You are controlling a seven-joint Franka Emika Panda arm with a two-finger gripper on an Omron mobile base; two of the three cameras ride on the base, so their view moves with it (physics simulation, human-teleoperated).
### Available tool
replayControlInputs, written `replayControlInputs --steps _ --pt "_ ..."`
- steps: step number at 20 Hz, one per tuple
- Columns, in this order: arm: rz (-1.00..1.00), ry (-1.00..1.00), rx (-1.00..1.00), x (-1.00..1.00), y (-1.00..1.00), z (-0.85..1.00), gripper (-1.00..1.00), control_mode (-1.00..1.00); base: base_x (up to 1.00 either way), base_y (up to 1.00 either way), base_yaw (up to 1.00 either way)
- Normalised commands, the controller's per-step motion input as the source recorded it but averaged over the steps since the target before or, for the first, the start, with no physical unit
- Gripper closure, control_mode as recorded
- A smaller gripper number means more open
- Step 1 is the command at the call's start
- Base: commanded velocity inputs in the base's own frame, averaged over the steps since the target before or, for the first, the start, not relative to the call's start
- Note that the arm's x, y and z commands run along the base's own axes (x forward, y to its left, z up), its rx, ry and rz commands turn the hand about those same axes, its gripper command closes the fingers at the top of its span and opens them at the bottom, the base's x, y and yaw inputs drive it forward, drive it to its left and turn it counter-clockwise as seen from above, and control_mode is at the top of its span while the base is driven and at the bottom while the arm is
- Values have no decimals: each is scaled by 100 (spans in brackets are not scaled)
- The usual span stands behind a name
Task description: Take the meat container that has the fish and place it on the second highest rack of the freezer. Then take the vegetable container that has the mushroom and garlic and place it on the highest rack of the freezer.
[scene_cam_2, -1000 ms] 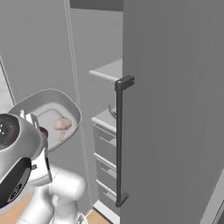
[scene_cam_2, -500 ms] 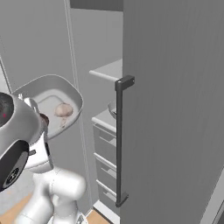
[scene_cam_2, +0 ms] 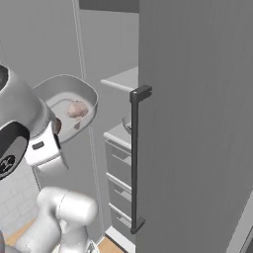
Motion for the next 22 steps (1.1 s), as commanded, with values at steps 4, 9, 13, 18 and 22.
replayControlInputs --steps 4,9,13,18,22 --pt "0 -21 -3 13 -32 0 100 -100 0 0 0" --pt "0 -12 -4 53 0 5 100 -100 0 0 0" --pt "0 0 0 59 -4 20 100 -100 0 0 0" --pt "0 0 0 68 -6 21 100 -100 0 0 0" --pt "0 0 0 64 -16 3 100 -100 0 0 0"
